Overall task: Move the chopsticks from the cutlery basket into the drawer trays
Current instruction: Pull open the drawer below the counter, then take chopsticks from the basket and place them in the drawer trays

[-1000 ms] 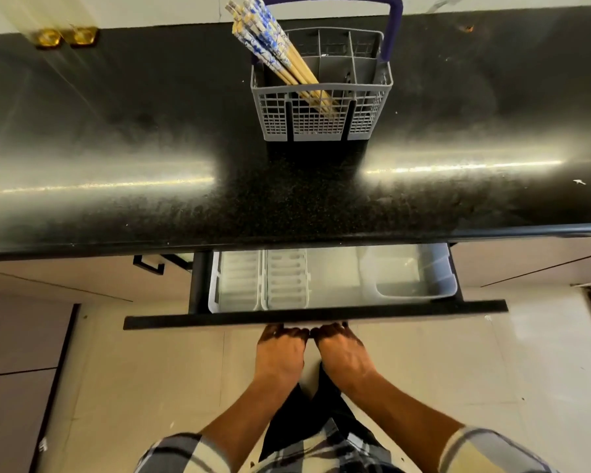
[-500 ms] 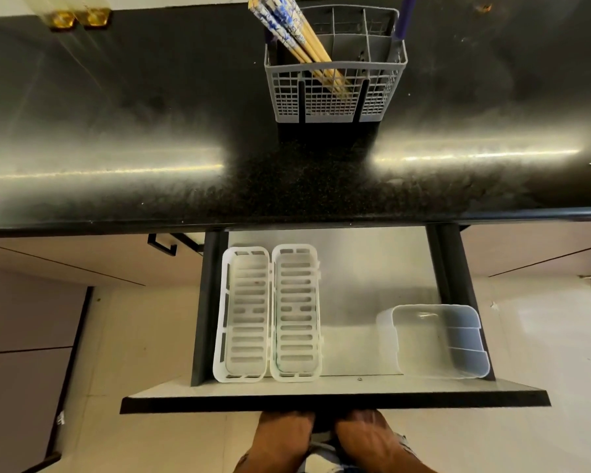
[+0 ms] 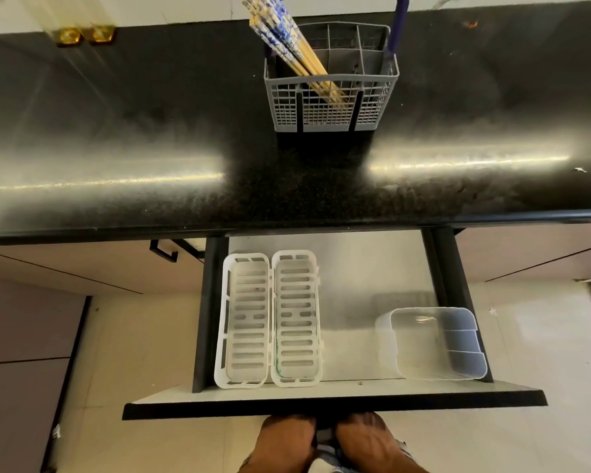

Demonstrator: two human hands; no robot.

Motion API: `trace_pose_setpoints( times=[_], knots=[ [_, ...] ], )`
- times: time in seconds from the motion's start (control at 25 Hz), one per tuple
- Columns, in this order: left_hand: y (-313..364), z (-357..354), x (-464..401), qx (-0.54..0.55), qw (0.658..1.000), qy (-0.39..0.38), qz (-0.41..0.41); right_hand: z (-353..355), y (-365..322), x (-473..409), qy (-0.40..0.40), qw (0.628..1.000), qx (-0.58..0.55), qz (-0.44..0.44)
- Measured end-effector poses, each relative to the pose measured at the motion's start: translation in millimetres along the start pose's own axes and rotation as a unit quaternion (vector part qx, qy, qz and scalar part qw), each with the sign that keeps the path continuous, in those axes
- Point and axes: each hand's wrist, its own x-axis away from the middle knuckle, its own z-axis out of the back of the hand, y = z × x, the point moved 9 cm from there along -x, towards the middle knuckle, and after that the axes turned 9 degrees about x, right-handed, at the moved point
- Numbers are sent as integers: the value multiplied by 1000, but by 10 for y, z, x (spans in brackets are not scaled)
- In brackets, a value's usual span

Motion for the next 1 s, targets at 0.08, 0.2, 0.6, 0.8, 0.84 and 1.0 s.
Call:
trace_pose_setpoints(
  times=[0.08,0.2,0.6,0.8,0.84,1.0],
  knots=[
    [-29,-17,5,-1,1000,-8,6,46,-35,36,-3,1000,9,11],
    [7,13,65,26,999,-21,23,89,-76,65,-20,999,7,40],
    [297,2030,853,268,949,77,-145,2027,189,883,293,936,-42,188],
    [33,3586,1091,443,794,340,-241,3445,613,1082,525,823,-126,176],
    [-22,3786,1100,471,764,364,-249,3664,666,1098,548,807,-136,172],
    [-233,4475,1090,523,702,415,-248,4389,739,1027,588,788,-144,116]
  ],
)
